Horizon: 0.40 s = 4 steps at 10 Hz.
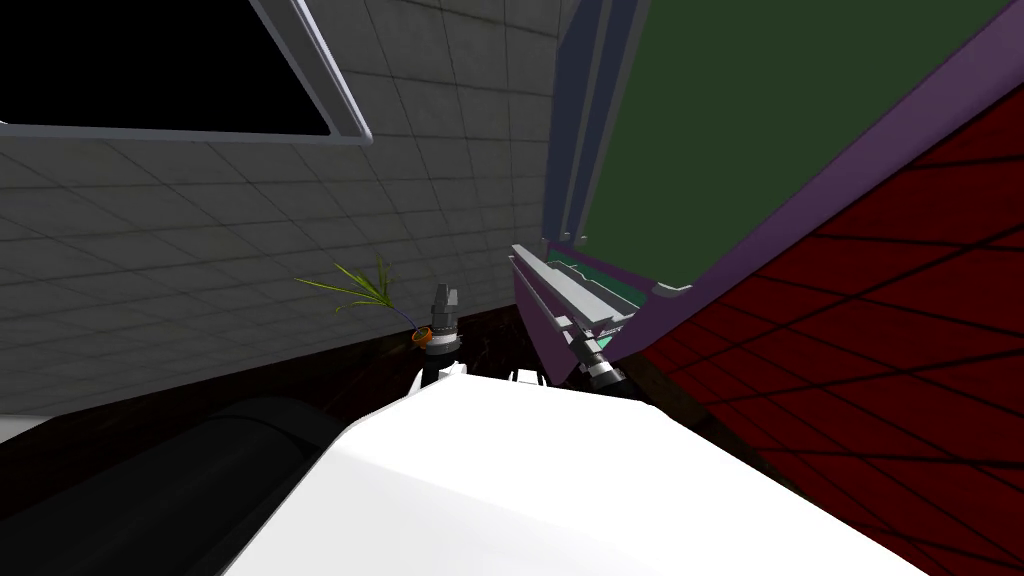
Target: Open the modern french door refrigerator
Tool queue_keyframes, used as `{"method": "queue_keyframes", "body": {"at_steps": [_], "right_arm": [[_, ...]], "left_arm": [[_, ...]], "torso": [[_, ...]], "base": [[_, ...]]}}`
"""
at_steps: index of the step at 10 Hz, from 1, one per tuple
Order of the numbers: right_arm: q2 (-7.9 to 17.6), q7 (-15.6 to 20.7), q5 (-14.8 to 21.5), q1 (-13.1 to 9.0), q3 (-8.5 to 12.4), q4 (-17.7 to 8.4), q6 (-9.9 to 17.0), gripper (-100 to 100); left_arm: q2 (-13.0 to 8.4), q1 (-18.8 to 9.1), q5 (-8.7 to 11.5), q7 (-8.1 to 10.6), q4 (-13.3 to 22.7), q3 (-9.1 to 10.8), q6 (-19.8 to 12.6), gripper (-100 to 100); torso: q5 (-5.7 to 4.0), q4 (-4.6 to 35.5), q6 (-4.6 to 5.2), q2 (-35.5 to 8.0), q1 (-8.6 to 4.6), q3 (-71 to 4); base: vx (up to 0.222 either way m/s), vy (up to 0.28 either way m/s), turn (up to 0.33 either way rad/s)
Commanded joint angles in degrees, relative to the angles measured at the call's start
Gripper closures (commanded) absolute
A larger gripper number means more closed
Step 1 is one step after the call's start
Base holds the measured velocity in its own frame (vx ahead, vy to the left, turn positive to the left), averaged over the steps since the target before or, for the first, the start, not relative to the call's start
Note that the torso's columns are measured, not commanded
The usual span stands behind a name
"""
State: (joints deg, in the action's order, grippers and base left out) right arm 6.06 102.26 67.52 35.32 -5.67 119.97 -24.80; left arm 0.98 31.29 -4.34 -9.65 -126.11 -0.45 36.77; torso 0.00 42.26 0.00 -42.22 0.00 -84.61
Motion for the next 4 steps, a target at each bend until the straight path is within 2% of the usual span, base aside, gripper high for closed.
{"method": "queue_keyframes", "body": {"at_steps": [1,4], "right_arm": [[0.00,0.00,0.00,0.00,0.00,0.00,0.00,0],[0.00,0.00,0.00,0.00,0.00,0.00,0.00,0]], "left_arm": [[0.00,0.00,0.00,0.00,0.00,0.00,0.00,0],[0.00,0.00,0.00,0.00,0.00,0.00,0.00,0]], "torso": [[0.00,0.01,0.00,-0.02,0.00,0.01],[0.00,0.02,0.00,-0.07,0.00,0.05]], "base": [[0.000,0.000,0.000],[0.000,0.000,0.000]]}}
